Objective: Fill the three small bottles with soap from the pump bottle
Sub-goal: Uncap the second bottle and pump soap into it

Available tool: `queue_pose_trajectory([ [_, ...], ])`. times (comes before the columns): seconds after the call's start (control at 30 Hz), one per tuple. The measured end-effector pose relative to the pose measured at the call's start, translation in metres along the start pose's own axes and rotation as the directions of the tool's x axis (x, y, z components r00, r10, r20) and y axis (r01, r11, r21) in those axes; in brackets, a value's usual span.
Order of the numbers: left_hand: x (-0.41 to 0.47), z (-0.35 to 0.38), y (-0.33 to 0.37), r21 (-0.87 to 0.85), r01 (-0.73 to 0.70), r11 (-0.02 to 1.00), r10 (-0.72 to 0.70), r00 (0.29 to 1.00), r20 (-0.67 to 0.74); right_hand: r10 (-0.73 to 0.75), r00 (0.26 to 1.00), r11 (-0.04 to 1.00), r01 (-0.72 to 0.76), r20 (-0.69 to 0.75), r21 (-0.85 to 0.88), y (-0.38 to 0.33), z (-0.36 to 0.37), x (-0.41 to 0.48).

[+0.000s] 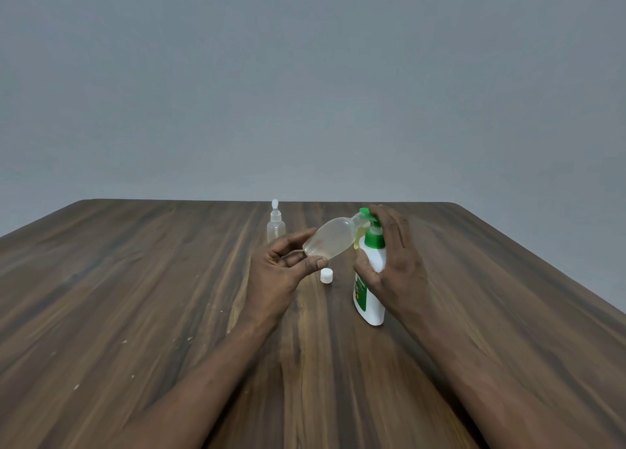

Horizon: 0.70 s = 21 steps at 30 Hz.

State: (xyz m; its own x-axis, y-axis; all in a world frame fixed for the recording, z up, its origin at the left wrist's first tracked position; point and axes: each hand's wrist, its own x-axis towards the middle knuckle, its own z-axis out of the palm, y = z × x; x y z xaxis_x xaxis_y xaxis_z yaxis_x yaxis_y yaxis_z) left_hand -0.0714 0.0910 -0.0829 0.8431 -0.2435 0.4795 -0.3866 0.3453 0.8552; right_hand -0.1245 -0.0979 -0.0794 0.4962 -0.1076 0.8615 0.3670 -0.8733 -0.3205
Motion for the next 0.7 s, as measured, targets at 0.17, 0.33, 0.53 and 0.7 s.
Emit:
queue_pose_trajectory([
  [0.17,-0.0003,-0.0027,-0.0006,0.006,-0.014,1.0,0.014,1.0,-0.01,0.02,1.0,1.0,-0.02,0.005,0.008,0.0006,0.0002,-0.0022],
  [0.33,0.0002,-0.0022,0.0002,0.013,-0.032,0.999,0.033,0.999,-0.018,0.03,1.0,0.999,-0.03,0.0,0.013,-0.002,0.0007,-0.0024],
  [0.53,-0.0003,-0.0028,-0.0001,-0.01,-0.041,0.999,0.04,0.999,-0.025,0.031,1.0,0.999,-0.031,0.002,-0.013,-0.0006,0.0025,-0.0033],
  [0.7,-0.0009,-0.0029,-0.0005,-0.009,-0.031,0.999,0.031,0.999,-0.012,0.019,1.0,1.0,-0.02,-0.019,-0.011,-0.0024,0.0034,-0.003],
])
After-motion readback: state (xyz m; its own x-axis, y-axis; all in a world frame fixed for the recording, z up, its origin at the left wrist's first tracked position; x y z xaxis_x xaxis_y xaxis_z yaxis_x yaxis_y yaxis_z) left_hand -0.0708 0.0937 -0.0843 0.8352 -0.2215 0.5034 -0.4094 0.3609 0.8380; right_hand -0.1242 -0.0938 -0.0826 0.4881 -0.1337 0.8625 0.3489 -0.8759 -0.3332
